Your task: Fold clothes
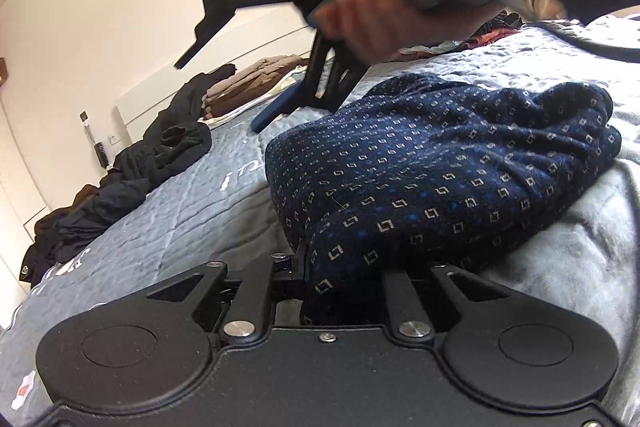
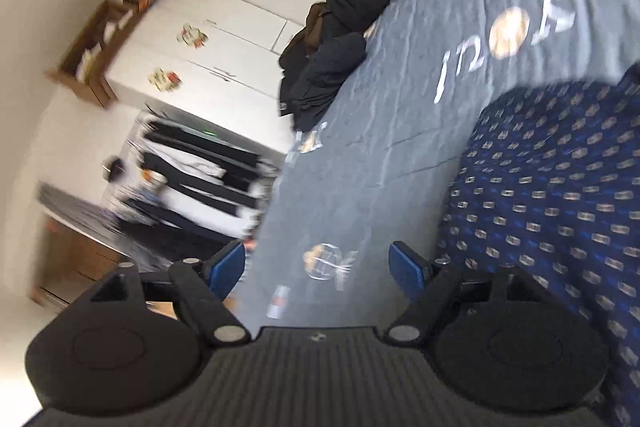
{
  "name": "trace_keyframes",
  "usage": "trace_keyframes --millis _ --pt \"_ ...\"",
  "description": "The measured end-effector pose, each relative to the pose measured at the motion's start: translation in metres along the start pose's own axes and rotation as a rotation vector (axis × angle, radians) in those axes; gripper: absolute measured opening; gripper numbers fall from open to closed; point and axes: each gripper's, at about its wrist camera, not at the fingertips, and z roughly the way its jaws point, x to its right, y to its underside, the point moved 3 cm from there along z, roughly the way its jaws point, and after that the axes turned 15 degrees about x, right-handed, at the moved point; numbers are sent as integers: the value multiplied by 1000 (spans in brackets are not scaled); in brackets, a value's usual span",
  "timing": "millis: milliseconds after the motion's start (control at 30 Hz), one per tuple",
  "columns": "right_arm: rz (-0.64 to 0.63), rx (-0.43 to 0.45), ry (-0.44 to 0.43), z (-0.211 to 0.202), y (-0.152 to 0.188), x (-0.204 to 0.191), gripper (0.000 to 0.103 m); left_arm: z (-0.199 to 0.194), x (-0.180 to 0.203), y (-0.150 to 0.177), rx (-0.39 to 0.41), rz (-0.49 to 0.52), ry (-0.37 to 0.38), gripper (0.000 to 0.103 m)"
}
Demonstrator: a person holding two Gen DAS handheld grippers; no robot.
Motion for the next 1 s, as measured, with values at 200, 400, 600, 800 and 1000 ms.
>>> trace_keyframes --millis 200,400,600,800,1000 --pt "-48 5 136 13 9 51 46 5 -6 5 -15 -34 5 14" --pt "-78 4 170 8 11 37 53 4 -5 5 -13 -34 16 14" --pt "-88 -106 57 -8 31 -11 103 3 -5 4 -17 -44 16 14" --pt "-24 -146 23 -25 65 -4 103 0 -10 1 -25 -67 26 17" --pt "-63 24 157 -68 41 -14 103 -23 -29 -26 9 -26 183 80"
